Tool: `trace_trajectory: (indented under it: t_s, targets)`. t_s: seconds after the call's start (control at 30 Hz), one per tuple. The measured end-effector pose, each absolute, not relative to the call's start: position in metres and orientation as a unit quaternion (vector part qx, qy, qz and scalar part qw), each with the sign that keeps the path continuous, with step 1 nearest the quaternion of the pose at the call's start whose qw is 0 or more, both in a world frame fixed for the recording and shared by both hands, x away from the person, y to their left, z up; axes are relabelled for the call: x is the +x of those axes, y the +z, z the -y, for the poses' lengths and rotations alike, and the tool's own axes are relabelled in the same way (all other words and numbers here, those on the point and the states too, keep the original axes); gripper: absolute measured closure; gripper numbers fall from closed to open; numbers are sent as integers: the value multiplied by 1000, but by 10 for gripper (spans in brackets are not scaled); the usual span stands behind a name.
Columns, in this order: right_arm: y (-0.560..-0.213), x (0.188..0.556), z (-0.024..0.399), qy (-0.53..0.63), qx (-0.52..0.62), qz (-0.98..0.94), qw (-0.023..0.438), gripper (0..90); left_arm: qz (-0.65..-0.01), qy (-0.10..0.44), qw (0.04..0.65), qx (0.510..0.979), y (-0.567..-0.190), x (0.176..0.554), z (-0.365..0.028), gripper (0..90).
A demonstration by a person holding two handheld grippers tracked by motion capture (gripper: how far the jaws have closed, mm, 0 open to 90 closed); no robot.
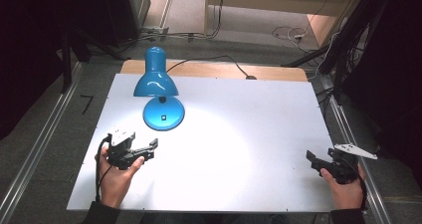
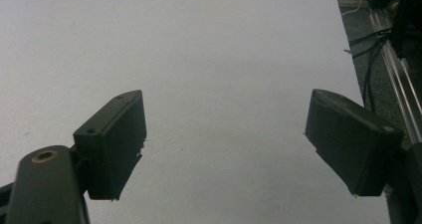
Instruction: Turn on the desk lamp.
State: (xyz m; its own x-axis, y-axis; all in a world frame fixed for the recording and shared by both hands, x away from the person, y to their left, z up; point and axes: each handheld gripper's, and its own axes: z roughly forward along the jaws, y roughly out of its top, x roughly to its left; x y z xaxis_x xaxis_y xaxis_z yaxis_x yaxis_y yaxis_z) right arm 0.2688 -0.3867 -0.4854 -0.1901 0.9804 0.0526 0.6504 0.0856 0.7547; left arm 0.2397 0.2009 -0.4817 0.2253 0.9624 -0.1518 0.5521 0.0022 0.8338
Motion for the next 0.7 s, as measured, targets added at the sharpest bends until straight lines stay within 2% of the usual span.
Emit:
trace_trajectory:
  t_s: [0.7]
  targets:
    - [-486,269,386,336,587,-695,244,150,-577,245,415,659,-483,228,-210,178]
